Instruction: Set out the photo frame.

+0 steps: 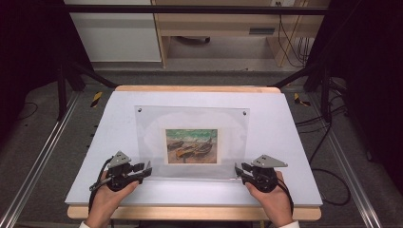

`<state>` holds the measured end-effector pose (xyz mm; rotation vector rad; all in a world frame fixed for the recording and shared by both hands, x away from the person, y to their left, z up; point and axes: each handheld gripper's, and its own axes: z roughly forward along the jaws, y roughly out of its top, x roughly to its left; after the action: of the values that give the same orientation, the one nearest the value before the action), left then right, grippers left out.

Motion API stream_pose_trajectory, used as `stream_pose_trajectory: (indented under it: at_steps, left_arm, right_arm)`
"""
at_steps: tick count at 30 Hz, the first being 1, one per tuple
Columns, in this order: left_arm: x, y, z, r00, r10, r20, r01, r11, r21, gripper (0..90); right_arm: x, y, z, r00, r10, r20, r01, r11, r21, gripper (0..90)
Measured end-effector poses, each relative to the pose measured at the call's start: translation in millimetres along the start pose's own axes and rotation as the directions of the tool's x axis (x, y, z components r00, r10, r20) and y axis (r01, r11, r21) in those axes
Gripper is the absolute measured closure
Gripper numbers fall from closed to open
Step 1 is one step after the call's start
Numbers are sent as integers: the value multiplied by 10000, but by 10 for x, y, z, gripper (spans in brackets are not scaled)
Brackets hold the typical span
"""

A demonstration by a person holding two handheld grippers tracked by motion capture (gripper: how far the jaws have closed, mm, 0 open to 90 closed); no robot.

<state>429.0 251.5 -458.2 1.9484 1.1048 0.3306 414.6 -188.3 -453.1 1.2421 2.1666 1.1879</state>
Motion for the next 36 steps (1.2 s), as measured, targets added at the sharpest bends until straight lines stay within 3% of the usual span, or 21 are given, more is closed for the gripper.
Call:
stream_pose_trajectory:
  at_steps: [36]
  left_arm:
    - [-69, -68, -1, 9989, 400, -232, -391, 9984, 408, 573]
  right_arm:
    - [40, -73, -17, 10000, -91, 4, 91, 9997, 239, 662]
